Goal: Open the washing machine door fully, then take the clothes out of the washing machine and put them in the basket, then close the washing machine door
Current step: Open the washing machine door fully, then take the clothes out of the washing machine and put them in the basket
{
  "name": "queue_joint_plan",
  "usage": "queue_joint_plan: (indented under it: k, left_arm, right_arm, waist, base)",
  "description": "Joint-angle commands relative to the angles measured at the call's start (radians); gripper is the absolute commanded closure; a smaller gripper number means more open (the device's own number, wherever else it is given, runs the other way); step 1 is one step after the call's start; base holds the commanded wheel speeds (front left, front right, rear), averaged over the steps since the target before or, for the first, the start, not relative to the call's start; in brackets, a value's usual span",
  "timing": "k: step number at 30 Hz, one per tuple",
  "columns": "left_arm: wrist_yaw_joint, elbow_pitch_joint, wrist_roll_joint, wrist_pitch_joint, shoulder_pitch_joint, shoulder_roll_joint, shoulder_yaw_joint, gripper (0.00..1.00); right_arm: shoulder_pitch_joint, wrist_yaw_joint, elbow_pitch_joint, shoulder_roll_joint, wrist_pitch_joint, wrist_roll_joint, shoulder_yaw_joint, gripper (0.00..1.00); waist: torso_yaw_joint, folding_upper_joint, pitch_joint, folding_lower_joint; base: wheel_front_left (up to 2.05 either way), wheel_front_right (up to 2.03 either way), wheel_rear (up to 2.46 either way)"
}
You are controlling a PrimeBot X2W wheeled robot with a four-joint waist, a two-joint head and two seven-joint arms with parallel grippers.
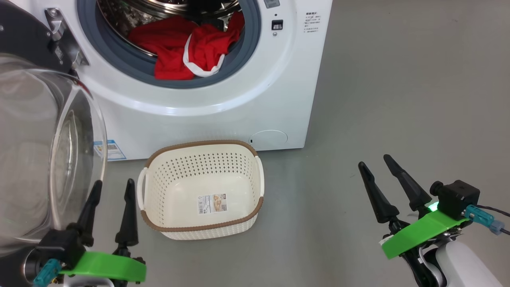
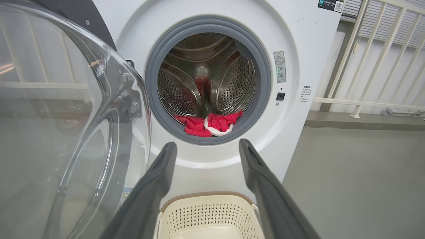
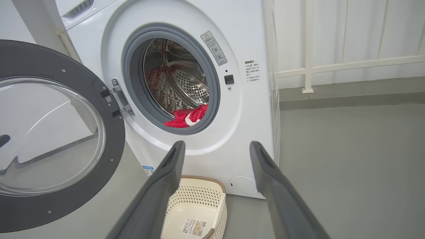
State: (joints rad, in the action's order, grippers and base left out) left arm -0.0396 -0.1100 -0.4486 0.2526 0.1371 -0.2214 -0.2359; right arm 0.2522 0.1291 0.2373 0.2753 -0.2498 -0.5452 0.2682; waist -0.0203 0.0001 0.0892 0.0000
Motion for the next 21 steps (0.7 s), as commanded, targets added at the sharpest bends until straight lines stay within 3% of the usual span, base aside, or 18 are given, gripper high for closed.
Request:
queue_joint_plan:
  k: [1,21]
  left_arm:
    - [-0.004,0.019,0.017,0.009,0.012,-0.018,0.041,0.00]
    - [0.023,0.020,0.054,0.009,0.003,0.012,0.079,0.00]
  right_arm:
    - [0.031,0.002,-0.028,0.009,-0.012,0.012,0.008,0.00]
    - [0.024,0.002,-0.036,-0.001,-0.012,0.031,-0.028,0.00]
  waist:
    - [0.001,-0.0001,-0.001,0.0000]
    - [0.006,-0.0001,0.008,0.0000]
  base:
    - [0.00,0.00,0.00]
    - [0.00,0.00,0.00]
